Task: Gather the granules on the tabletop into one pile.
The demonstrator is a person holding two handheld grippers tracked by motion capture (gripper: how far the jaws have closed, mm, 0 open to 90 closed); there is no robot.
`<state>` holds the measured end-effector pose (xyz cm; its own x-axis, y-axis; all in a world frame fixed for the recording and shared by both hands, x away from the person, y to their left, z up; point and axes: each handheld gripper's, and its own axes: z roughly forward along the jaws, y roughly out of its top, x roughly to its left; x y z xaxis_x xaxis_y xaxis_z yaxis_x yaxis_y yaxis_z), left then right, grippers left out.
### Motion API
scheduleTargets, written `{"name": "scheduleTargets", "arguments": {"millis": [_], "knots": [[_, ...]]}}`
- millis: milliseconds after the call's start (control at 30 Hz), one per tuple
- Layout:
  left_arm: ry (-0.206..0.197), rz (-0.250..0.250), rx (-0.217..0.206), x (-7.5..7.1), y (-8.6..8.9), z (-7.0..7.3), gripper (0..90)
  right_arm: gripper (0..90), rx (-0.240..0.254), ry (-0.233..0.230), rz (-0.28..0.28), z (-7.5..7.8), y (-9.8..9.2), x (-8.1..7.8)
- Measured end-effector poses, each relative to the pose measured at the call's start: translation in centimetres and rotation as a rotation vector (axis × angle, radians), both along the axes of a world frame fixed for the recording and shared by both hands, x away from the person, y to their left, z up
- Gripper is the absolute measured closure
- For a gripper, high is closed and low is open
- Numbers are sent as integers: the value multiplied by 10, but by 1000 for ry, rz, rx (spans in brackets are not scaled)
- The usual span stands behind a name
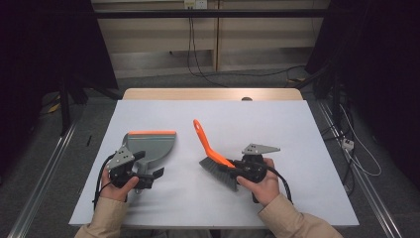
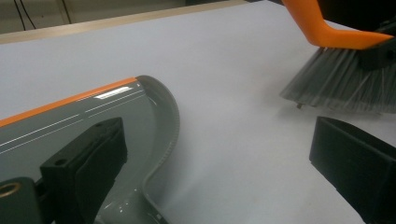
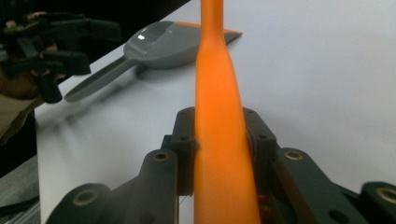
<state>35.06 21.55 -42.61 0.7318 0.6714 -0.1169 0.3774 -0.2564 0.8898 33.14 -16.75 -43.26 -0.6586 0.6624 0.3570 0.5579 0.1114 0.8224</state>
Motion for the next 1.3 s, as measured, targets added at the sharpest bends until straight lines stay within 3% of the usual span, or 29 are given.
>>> {"name": "scheduleTargets", "arguments": {"millis": [200,400,533,800,967,1100,1300], "knots": [[-2,-1,1,0,-2,1,40,710,-66,-70,40,-6,-7,-3],[0,4,-3,1,-1,1,40,710,-76,-126,10,-1,-2,21],[0,4,-9,1,-1,1,40,710,-42,-127,-9,3,-1,31],[4,-1,-5,0,-1,0,40,710,-42,-131,69,3,5,9],[5,1,-6,0,-1,0,40,710,-122,-155,106,-9,8,9],[6,3,-9,1,0,0,40,710,-92,-155,76,-9,8,19],[11,6,-11,1,0,0,40,709,-56,-146,44,3,3,26]]}}
